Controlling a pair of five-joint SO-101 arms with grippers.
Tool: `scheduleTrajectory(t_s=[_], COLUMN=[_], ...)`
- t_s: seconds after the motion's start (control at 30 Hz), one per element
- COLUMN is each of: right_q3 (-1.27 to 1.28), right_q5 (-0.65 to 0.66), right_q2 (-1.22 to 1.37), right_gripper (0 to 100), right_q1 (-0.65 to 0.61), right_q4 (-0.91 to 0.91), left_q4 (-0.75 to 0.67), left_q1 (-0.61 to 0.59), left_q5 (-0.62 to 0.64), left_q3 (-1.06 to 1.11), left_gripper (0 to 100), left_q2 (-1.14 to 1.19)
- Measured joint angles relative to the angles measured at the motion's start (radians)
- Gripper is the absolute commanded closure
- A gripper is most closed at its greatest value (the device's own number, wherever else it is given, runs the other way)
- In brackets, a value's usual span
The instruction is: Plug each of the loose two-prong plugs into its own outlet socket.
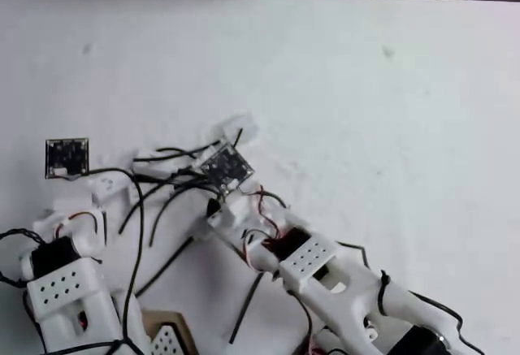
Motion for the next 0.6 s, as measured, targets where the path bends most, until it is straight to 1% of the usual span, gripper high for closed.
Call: scheduleTrajectory(t_s=[0.1,0.17,0.23,0.27,0.37,0.43,0.6], right_q3=[-0.005,-0.005,-0.002,0.002,0.002,0.002,0.002], right_q5=[0.012,0.015,0.017,0.018,-0.008,-0.038,-0.055], right_q2=[0.005,-0.006,-0.043,-0.061,-0.150,-0.224,-0.411], right_gripper=[95.7,88.4,80.5,78.1,78.9,80.8,82.5], right_q1=[0.002,0.002,-0.006,-0.008,-0.006,-0.006,-0.006], right_q4=[0.000,0.000,0.021,0.048,0.141,0.201,0.364], left_q4=[0.000,0.000,0.000,0.006,0.071,0.129,0.255], left_q1=[0.000,0.000,0.000,0.000,0.005,0.029,0.043], left_q5=[0.000,0.000,0.000,0.000,0.000,0.000,0.000], left_q3=[0.000,0.000,0.000,-0.002,-0.035,-0.072,-0.212], left_gripper=[93,90,85,82,77,77,77], left_q2=[0.000,0.000,0.000,0.000,0.000,0.000,0.000])
